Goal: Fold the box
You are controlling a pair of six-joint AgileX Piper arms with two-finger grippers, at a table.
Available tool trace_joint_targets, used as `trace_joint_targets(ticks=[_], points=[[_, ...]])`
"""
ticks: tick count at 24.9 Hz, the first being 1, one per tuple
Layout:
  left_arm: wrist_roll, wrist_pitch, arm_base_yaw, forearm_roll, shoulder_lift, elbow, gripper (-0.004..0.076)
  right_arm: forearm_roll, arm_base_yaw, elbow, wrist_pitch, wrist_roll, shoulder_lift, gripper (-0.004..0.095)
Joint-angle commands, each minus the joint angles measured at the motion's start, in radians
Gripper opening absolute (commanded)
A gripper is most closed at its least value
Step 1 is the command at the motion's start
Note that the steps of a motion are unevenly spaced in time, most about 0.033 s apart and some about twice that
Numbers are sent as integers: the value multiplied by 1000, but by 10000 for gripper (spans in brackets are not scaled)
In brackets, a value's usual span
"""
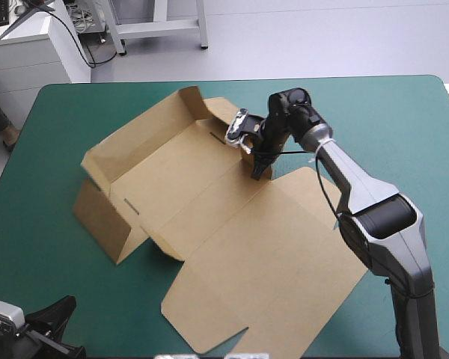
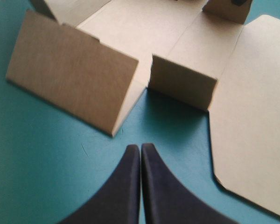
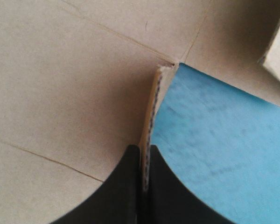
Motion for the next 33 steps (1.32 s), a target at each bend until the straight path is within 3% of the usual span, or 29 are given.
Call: trace_joint_targets(ticks=[1,4,6,9,15,18,24,30,33], points=[[-2,-74,-5,-1,0,-21,-8,-24,74,-36,25,-92,-70,-19],[-2,-74,-5,-1,0,-21,-8,-173,163,-22,26,-147,-70,-19],[-2,-74,-5,-1,0,-21,-8,-208,165,5,26,-123,-70,-19],[-2,-74,-5,-1,0,-21,-8,-201,163,80,26,-104,-93,-19],[-2,-74,-5,-1,0,-21,-8,-25,167,99,24,-288,-111,-19],[-2,-74,-5,-1,0,-21,-8,9,187,97,2,-337,-111,-19],[-2,-74,-5,-1,0,-21,-8,-38,243,97,-73,-363,-111,-19],[1,-74,-5,-1,0,-21,-8,-125,243,97,-243,-348,-111,-19],[1,-74,-5,-1,0,-21,-8,-114,234,97,-293,-348,-111,-19]])
